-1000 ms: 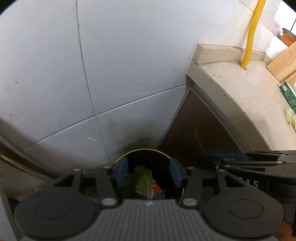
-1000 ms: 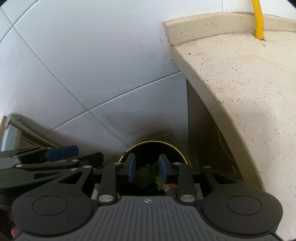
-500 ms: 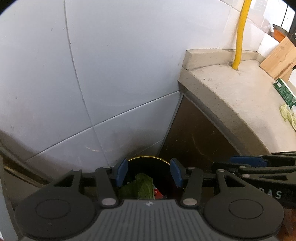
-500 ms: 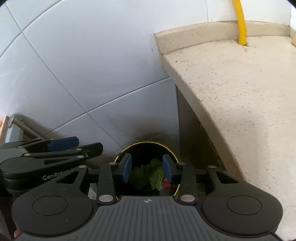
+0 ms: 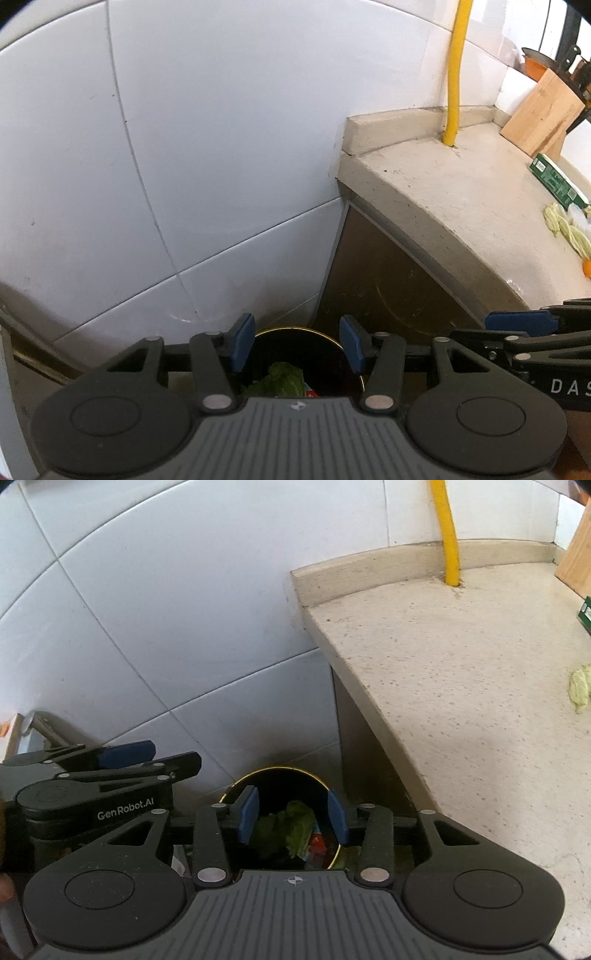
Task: Collect trash
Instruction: 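Raise both open tools from the bin back toward the counter scraps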
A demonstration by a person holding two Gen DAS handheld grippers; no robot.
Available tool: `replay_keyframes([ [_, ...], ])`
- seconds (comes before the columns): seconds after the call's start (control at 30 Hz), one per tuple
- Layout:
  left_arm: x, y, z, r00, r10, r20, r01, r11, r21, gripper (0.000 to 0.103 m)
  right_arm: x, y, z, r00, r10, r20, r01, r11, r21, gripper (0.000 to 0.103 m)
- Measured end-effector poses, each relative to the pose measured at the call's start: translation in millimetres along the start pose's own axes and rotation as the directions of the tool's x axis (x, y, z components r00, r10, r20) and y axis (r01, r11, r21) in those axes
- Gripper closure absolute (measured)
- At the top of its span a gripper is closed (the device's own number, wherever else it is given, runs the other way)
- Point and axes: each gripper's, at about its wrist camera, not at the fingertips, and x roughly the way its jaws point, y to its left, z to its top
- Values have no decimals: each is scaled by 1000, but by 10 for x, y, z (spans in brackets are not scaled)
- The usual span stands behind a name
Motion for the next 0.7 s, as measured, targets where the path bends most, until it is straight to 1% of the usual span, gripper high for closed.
replay_keyframes([
  [0.2,-26,-81,-39,1000,14,12,-15,999,43,59,-55,-44,-36,1000,-18,0,18,1000,6,49],
  [0.27,-37,-124,-49,1000,14,20,-16,998,65,58,-105,-59,-35,1000,-25,6,25,1000,5,43],
  [0.33,-39,-163,-61,1000,19,24,-21,996,88,58,-183,-80,-40,999,-31,23,31,1000,-1,41],
  [0.53,-37,-259,-96,1000,19,24,-22,989,148,58,-416,-215,-101,997,-49,51,49,999,6,30],
  [0.6,-42,-293,-114,999,19,27,-24,985,169,58,-510,-284,-141,997,-55,58,54,998,14,29],
  [0.67,-51,-325,-128,999,13,30,-18,982,185,58,-586,-349,-152,996,-59,67,57,998,24,24],
  [0.7,-53,-346,-134,1000,5,30,-10,981,195,58,-626,-385,-164,995,-63,72,61,998,31,24],
])
